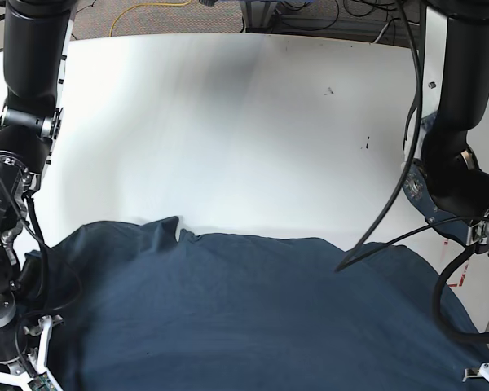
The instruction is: Layout the t-shirt on the table in an organized manner, then fold the t-shirt properly
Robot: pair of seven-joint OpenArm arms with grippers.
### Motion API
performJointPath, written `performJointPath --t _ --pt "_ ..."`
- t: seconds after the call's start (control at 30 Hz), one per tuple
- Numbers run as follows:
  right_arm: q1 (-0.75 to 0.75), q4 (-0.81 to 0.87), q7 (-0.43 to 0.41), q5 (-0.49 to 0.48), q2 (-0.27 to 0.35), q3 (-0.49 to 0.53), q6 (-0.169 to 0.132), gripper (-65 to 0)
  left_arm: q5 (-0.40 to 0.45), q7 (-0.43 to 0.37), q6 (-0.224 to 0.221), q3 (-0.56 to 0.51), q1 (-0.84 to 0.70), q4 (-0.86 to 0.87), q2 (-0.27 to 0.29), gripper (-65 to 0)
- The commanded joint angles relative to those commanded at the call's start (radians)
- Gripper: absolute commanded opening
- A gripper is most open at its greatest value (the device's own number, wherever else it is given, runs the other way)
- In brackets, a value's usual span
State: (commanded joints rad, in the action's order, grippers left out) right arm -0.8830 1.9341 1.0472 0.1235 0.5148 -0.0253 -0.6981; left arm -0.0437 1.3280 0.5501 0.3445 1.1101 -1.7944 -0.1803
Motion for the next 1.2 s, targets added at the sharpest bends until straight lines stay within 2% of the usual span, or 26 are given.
performJointPath --t 0.37,0.6,0.8,1.03,1.13,1.2 --pt "-0.078 -0.143 -0.008 0.0 -0.044 0.005 0.0 -62.6 0.0 -0.069 -0.002 -0.005 0.017 0.074 0.0 -65.0" --pt "-0.175 -0.146 -0.006 -0.002 -0.057 0.006 0.0 -62.6 0.002 -0.084 -0.003 -0.005 0.121 0.084 -0.002 -65.0" --pt "-0.206 -0.138 -0.005 -0.002 -0.057 0.006 0.0 -62.6 0.0 -0.081 -0.002 -0.005 0.14 0.094 0.0 -65.0" --pt "-0.12 -0.075 -0.002 -0.002 -0.018 0.0 0.0 -62.6 0.0 -0.08 0.003 -0.003 0.057 0.074 0.002 -65.0" --pt "-0.025 -0.006 -0.002 -0.002 -0.003 -0.014 0.0 -62.6 0.0 -0.08 0.003 -0.002 0.002 0.026 0.002 -65.0" --pt "0.075 0.044 -0.002 -0.003 -0.006 -0.061 0.0 -62.6 0.0 -0.066 0.005 0.0 -0.064 -0.006 0.0 -65.0"
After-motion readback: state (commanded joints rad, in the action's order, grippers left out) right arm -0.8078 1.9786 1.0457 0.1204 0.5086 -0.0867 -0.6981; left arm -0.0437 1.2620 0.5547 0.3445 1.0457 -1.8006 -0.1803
